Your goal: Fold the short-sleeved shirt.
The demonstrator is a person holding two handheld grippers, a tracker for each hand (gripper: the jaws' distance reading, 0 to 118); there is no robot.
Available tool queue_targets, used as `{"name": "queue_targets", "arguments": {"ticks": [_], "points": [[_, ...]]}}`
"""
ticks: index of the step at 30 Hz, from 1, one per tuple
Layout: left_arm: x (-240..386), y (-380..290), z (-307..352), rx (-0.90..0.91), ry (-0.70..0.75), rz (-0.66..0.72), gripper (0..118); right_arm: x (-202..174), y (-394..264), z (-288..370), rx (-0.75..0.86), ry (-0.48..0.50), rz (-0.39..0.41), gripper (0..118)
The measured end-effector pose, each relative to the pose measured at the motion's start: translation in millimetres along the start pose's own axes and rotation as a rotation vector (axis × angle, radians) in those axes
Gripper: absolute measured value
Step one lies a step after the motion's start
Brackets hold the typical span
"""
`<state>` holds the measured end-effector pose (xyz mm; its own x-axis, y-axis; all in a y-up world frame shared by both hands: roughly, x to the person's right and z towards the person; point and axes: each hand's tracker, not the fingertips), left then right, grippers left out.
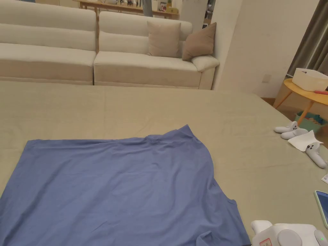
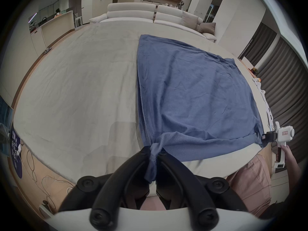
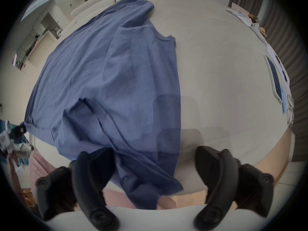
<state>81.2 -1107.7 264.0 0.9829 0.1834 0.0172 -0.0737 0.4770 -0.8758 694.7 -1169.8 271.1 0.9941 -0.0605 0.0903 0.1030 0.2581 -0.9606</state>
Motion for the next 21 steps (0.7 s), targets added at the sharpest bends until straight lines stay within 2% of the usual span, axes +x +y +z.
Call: {"name": "queue_targets", "arguments": {"ticks": [1, 2, 3, 4, 6, 9, 10, 15, 21], "points": [[2, 0, 1, -0.003, 0.004, -0.002, 4, -4, -3, 3, 0.001, -0.013, 0.027, 78], [3, 0, 1, -0.005, 0.005, -0.002, 4, -5, -6, 7, 0.004, 0.005, 0.033, 58], [2, 0, 1, -0.009, 0.004, -0.002, 4, -4, -7, 11, 0.01, 0.041, 0.034, 27], [2, 1, 1, -0.012, 0.002, -0.002, 4, -4, -7, 13, 0.015, 0.082, 0.024, 12], [4, 0, 0, -0.019, -0.001, -0.005, 4, -5, -8, 14, 0.0, 0.215, -0.023, 12], [0, 0, 2, -0.018, -0.004, -0.011, 4, -8, -13, 23, 0.04, 0.127, 0.05, 12], [-1, 0, 5, -0.012, -0.007, -0.007, 4, -6, -15, 27, 0.044, 0.148, 0.038, 12], [-5, 3, 25, 0.033, -0.033, 0.02, 4, 17, -20, 57, 0.122, 0.283, -0.113, 11], [-7, 29, 54, 0.104, -0.087, 0.05, 4, 33, -7, 91, 0.166, 0.385, -0.208, 11]]}}
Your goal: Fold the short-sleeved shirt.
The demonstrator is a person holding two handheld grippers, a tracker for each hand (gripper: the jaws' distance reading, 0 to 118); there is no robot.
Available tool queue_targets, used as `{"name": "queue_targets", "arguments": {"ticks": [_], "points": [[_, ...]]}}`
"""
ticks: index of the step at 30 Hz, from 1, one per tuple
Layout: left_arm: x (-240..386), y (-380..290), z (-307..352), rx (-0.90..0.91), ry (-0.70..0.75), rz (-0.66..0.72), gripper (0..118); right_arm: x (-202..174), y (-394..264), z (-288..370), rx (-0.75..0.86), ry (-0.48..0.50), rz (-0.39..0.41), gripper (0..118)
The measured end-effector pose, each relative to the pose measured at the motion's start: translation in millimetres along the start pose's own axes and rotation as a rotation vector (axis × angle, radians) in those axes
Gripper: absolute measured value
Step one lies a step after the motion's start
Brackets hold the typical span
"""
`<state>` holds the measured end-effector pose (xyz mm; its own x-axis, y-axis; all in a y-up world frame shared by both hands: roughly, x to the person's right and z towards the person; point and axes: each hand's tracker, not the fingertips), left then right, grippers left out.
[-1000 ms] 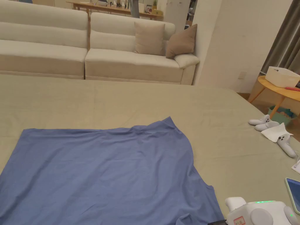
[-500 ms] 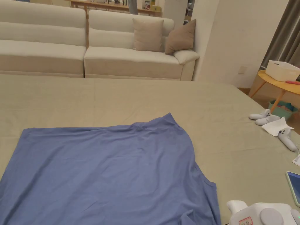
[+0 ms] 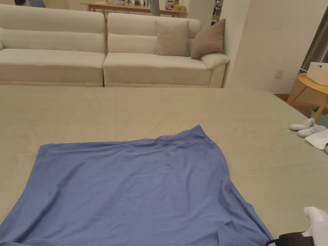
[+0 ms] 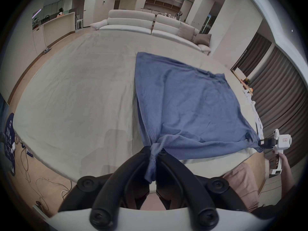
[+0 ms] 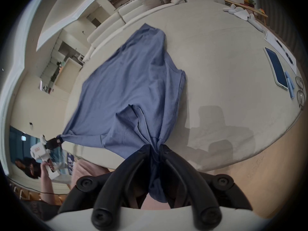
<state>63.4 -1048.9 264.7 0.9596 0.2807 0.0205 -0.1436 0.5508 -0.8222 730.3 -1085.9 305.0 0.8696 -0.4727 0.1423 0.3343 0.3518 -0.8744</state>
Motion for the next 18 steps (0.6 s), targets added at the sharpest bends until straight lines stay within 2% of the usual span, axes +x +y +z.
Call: {"name": "queue_targets", "arguments": {"ticks": [4, 9, 12, 14, 16, 18], "points": [[-7, 28, -3, 0.043, -0.04, 0.066, 4, -1, 28, 10, 0.043, 0.078, -0.101, 11], [-12, 88, -57, 0.003, -0.052, 0.111, 4, 0, 93, -20, 0.06, 0.139, -0.266, 11], [-17, 119, -97, -0.02, -0.045, 0.208, 4, 0, 138, -61, 0.044, 0.107, -0.35, 11], [-22, 135, -125, -0.051, -0.028, 0.226, 4, 1, 162, -89, 0.029, 0.088, -0.406, 11], [-21, 145, -150, -0.096, 0.009, 0.21, 4, 2, 179, -116, 0.012, 0.093, -0.482, 11], [-18, 150, -171, -0.105, 0.035, 0.169, 4, -1, 189, -139, 0.014, 0.068, -0.509, 11]]}}
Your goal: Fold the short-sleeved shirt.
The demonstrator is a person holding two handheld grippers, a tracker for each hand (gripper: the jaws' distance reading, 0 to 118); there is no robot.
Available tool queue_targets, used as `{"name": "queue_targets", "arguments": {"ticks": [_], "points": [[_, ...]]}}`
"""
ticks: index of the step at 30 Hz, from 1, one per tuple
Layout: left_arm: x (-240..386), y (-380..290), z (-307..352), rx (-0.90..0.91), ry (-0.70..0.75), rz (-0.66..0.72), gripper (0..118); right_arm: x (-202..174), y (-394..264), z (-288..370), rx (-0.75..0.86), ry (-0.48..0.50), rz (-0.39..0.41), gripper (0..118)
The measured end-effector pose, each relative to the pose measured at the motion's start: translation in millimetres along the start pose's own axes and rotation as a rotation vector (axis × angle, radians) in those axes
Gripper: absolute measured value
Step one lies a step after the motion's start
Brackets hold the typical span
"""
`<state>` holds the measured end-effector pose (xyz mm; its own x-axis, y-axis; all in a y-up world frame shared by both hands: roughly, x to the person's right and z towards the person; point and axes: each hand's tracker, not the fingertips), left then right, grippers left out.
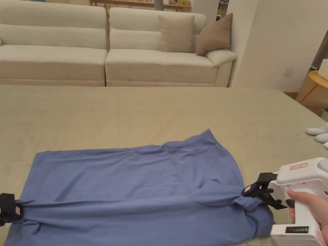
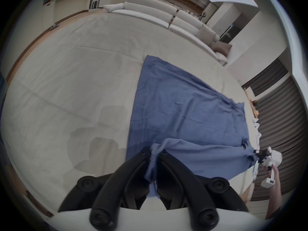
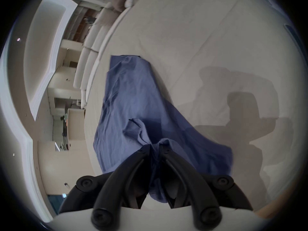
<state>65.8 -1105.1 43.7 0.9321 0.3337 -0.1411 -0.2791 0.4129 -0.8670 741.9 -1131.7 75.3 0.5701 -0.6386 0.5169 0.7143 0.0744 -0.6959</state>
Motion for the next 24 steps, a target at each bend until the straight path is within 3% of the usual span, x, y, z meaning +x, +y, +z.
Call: {"name": "queue_targets", "arguments": {"ticks": [2, 3, 4, 5, 6, 8, 13, 14, 15, 16, 17, 18, 20, 22, 24], "points": [[-1, 0, -13, -0.003, 0.0, -0.007, 16, -6, -3, -15, 0.037, -0.069, 0.027, 11], [-2, -2, -16, 0.0, 0.003, -0.005, 47, -7, -5, -17, 0.068, -0.083, 0.074, 22], [-3, -4, -17, 0.002, -0.001, -0.002, 77, -10, -9, -16, 0.113, -0.079, 0.114, 43], [-3, -9, -12, 0.009, -0.021, 0.002, 97, -15, -15, -13, 0.167, -0.071, 0.158, 80], [-2, -12, -4, 0.037, -0.053, 0.0, 103, -14, -16, -12, 0.18, -0.059, 0.218, 118], [3, -19, 14, 0.093, -0.102, -0.025, 103, -23, -28, 20, 0.263, -0.065, 0.332, 110], [31, -58, 86, 0.344, -0.193, -0.141, 103, -31, -65, 40, 0.327, -0.005, 0.64, 113], [39, -75, 105, 0.417, -0.2, -0.161, 103, -45, -102, 63, 0.374, 0.034, 0.695, 112], [45, -93, 122, 0.511, -0.201, -0.179, 103, -48, -128, 79, 0.423, 0.094, 0.734, 102], [51, -109, 135, 0.575, -0.191, -0.193, 101, -49, -146, 90, 0.471, 0.133, 0.765, 84], [55, -127, 148, 0.646, -0.17, -0.202, 95, -50, -167, 102, 0.536, 0.163, 0.804, 49], [59, -142, 159, 0.713, -0.149, -0.201, 67, -51, -184, 109, 0.591, 0.16, 0.833, 0], [61, -164, 174, 0.747, -0.167, -0.215, 0, -49, -215, 127, 0.673, 0.121, 0.839, 0], [63, -173, 179, 0.73, -0.096, -0.211, 0, -47, -229, 133, 0.622, 0.19, 0.831, 0], [55, -168, 180, 0.623, -0.157, -0.191, 0, -48, -239, 137, 0.595, 0.201, 0.818, 0]]}}
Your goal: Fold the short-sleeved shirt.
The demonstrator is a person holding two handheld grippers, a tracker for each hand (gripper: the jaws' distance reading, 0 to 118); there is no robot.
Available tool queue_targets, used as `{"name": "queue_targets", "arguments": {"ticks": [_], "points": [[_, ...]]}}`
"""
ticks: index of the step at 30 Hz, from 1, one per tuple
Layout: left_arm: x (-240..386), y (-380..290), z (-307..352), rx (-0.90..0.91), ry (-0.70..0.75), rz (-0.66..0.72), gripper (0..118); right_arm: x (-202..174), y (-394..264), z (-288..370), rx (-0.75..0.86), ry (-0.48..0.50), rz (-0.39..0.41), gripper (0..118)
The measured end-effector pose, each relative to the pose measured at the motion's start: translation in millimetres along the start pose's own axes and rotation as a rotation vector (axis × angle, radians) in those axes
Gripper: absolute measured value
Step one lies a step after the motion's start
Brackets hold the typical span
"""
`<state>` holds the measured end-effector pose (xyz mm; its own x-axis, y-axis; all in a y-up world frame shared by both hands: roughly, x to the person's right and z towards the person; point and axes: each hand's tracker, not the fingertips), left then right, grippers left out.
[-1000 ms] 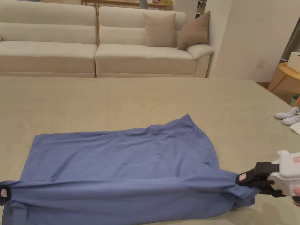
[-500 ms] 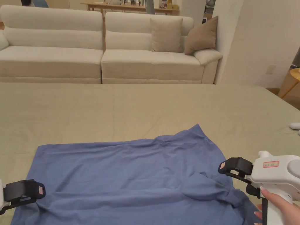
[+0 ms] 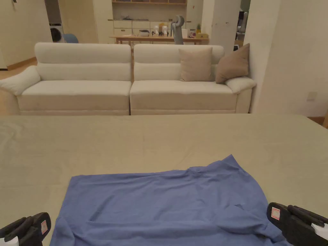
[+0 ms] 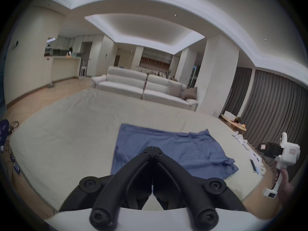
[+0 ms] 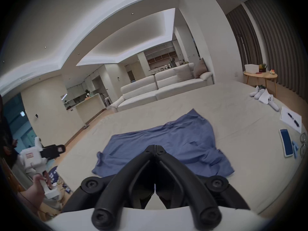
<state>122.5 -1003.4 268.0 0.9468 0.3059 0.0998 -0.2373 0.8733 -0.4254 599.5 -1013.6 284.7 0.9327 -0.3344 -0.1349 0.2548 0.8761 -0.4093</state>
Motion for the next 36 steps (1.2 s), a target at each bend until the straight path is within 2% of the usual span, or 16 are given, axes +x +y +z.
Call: {"name": "queue_targets", "arguments": {"ticks": [3, 6, 10, 11, 12, 13, 14, 18, 21, 22, 26, 27, 28, 29, 30, 36], "points": [[-21, 16, -19, -0.118, 0.055, 0.045, 0, -2, 0, 0, -0.057, -0.007, 0.046, 0], [-56, 27, -81, -0.485, 0.098, 0.053, 0, -2, 2, -3, -0.077, -0.016, 0.099, 0], [-94, 2, -154, -0.688, 0.135, 0.006, 2, 12, -3, -15, -0.125, 0.004, 0.055, 0], [-102, -3, -165, -0.688, 0.179, 0.001, 18, 13, -5, -17, -0.132, 0.006, 0.045, 0], [-108, -8, -176, -0.676, 0.226, -0.002, 62, 15, -6, -21, -0.14, 0.008, 0.037, 0], [-112, -16, -182, -0.678, 0.261, 0.001, 89, 16, -7, -25, -0.147, 0.011, 0.03, 0], [-117, -20, -191, -0.666, 0.262, 0.02, 102, 17, -8, -29, -0.155, 0.014, 0.024, 0], [-128, -38, -225, -0.705, 0.252, 0.046, 105, 17, -15, -39, -0.182, 0.023, -0.001, 0], [-118, -64, -234, -0.725, 0.222, -0.101, 118, 18, -17, -42, -0.197, 0.025, -0.007, 0], [-111, -70, -237, -0.744, 0.284, -0.154, 118, 16, -18, -41, -0.198, 0.023, -0.004, 0], [-108, -67, -228, -0.694, 0.284, -0.098, 117, 16, -21, -40, -0.202, 0.021, -0.018, 0], [-104, -65, -225, -0.693, 0.292, -0.085, 107, 17, -21, -39, -0.205, 0.02, -0.029, 0], [-101, -62, -218, -0.684, 0.303, -0.089, 89, 18, -22, -39, -0.207, 0.015, -0.037, 0], [-93, -60, -211, -0.658, 0.293, -0.113, 58, 19, -23, -39, -0.21, 0.01, -0.046, 0], [-83, -57, -204, -0.618, 0.279, -0.152, 1, 22, -24, -38, -0.209, 0.005, -0.056, 0], [-63, -47, -192, -0.621, 0.202, -0.24, 0, 58, -11, -37, -0.179, -0.024, -0.159, 0]]}}
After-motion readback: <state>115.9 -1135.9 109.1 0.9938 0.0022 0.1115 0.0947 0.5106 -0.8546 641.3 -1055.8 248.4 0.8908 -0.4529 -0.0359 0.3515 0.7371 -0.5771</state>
